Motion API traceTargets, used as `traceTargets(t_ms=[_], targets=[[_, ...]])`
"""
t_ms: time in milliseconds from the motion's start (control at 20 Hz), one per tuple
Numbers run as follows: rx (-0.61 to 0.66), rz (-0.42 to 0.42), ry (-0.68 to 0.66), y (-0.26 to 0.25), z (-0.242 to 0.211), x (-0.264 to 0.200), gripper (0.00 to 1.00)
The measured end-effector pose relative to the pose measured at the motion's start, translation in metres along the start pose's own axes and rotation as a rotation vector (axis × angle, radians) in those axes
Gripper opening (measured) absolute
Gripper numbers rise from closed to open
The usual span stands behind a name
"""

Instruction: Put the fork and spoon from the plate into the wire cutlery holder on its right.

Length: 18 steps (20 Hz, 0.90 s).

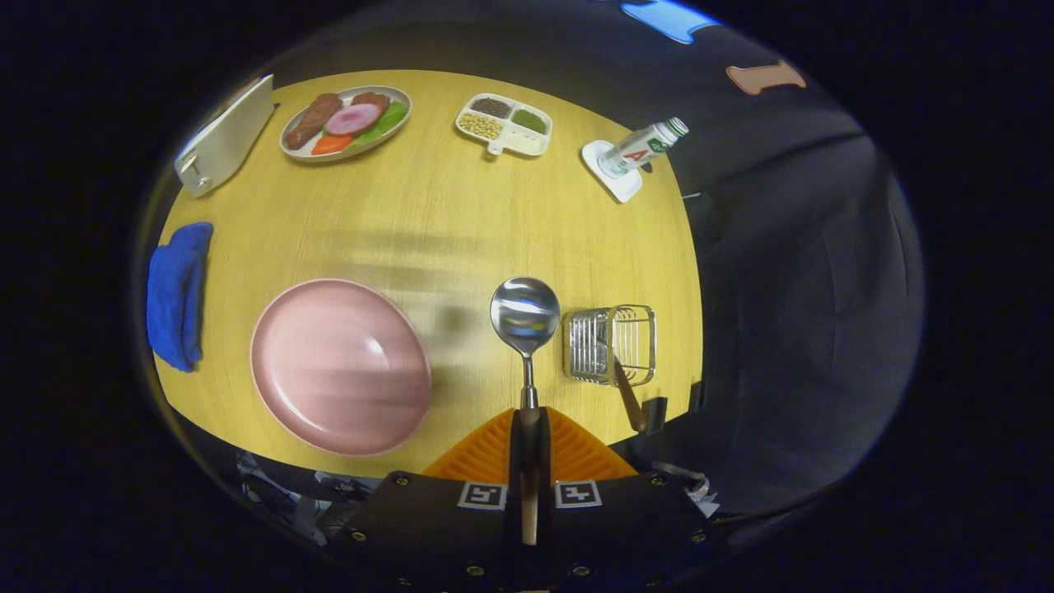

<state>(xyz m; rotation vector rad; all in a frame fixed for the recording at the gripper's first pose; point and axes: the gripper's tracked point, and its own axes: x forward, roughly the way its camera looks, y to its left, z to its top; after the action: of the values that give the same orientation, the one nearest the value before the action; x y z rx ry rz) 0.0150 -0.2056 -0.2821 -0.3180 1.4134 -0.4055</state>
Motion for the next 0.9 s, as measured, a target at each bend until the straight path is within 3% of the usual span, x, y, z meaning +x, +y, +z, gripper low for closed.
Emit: traceTargets(t_ms=[450,900], targets=[[0.159,-0.028,0.144,-0.08,-0.02,0.039,0.07],[0.118,-0.006,0.239,-0.098,-0.025,0.062,0.07]])
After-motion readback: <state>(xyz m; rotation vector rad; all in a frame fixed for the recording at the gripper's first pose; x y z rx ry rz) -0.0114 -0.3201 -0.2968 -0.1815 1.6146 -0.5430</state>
